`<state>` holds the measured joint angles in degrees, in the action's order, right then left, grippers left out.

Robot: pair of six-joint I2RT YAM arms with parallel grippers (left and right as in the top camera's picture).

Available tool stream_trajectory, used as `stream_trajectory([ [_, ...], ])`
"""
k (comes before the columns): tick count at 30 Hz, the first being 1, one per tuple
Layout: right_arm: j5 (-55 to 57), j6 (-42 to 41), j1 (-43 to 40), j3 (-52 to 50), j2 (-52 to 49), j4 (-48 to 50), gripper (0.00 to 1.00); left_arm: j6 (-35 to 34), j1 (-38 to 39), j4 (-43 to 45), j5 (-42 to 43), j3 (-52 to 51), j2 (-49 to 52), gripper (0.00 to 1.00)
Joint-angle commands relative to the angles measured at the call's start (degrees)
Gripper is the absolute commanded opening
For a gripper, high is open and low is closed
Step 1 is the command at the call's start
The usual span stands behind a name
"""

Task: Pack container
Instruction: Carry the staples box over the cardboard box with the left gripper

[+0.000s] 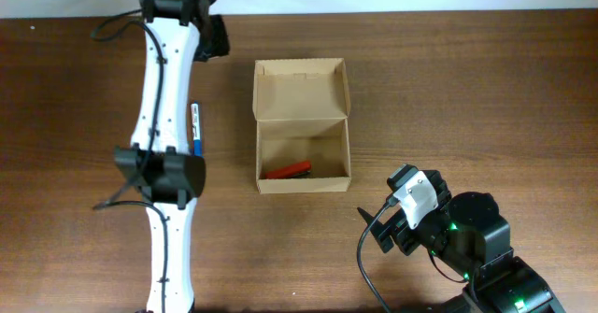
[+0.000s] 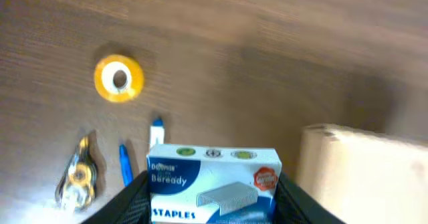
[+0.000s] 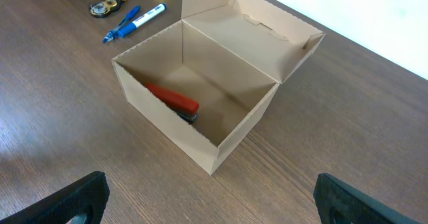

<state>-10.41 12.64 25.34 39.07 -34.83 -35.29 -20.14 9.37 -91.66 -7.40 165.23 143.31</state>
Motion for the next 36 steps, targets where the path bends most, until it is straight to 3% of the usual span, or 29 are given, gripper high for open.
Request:
stream_trajectory([
  [1,0.55,0.24,0.48,-0.24,-0.04,0.15,0.99,2.32,4.15,-4.76,-0.39,7.1,0.22,0.17],
  [2,0.55,0.24,0.48,-0.24,-0.04,0.15,0.99,3.96,5.53,-5.03,0.26,8.26,0.22,0.12],
  [11,0.55,0.24,0.48,-0.24,-0.04,0.15,0.99,6.99,16.79,-5.01,1.4,8.72,-0.52,0.11],
  [28,0.55,0.24,0.48,-0.24,-0.04,0.15,0.99,6.95,18.78,-5.03,-0.31,8.26,-2.56,0.1],
  [32,0.55,0.24,0.48,-0.24,-0.04,0.15,0.99,6.97,19.39,-5.03,-0.35,4.66,-6.64,0.1],
  [36,0.55,0.24,0.48,-0.24,-0.04,0.15,0.99,6.08,19.52,-4.92,-1.99,-5.86,-13.84,0.1],
])
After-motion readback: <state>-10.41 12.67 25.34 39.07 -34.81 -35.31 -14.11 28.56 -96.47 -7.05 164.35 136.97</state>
